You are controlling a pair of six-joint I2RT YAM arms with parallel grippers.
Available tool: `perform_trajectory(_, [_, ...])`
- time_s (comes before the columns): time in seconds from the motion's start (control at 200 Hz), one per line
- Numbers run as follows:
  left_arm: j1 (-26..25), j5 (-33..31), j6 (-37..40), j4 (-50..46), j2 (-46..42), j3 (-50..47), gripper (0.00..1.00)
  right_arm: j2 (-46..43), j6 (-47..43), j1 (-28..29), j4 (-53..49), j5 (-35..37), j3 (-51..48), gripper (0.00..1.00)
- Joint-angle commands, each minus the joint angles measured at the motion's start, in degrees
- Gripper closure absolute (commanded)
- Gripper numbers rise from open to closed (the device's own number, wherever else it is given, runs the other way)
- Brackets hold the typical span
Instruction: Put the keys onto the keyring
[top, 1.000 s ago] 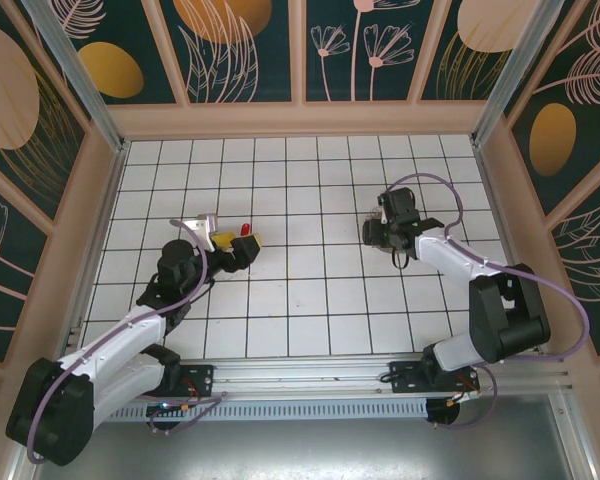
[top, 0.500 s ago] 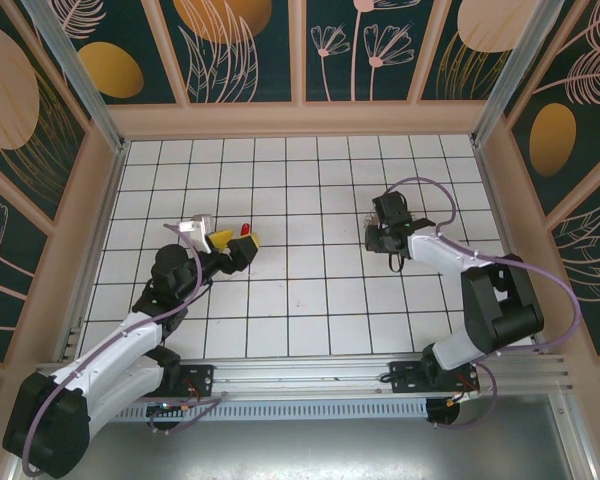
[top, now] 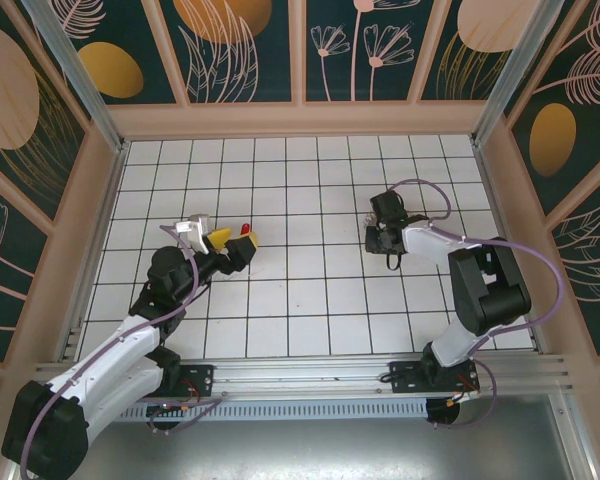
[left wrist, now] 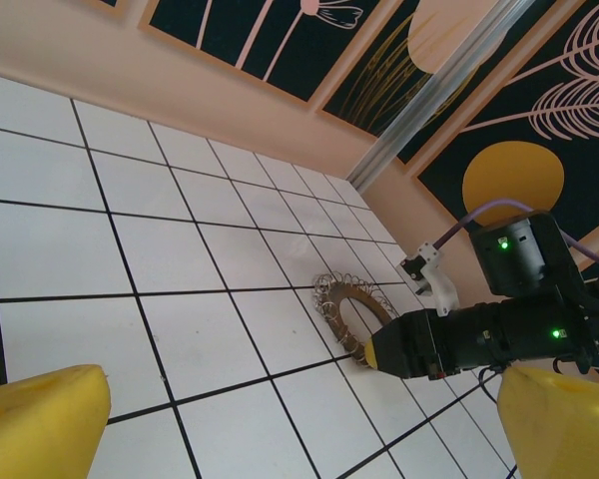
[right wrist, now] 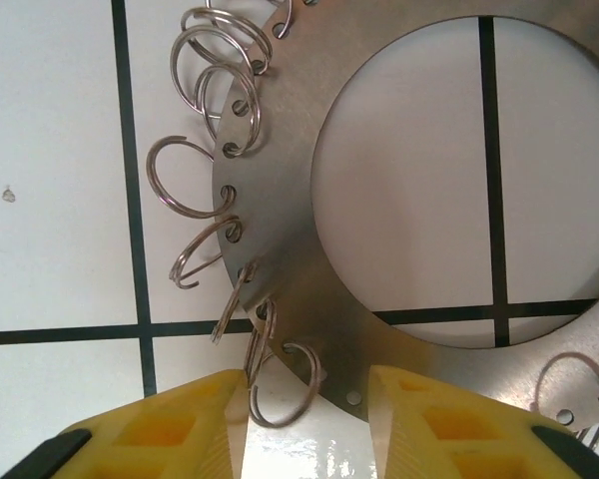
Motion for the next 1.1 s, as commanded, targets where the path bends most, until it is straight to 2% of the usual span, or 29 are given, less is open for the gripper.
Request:
perform_trajectory(0.0, [-0.36, -0.36, 1.25, 0.36, -0.81, -0.39, 0.01, 0.44, 1.27, -0.29, 0.00, 0.50, 1.59, 0.65])
perform_trajectory(1.091, [-0.36, -1.46, 1.72, -0.30, -0.90, -0.51, 0.01, 2.33, 1.51, -0.19, 2.18, -1.47, 1.73, 0.73])
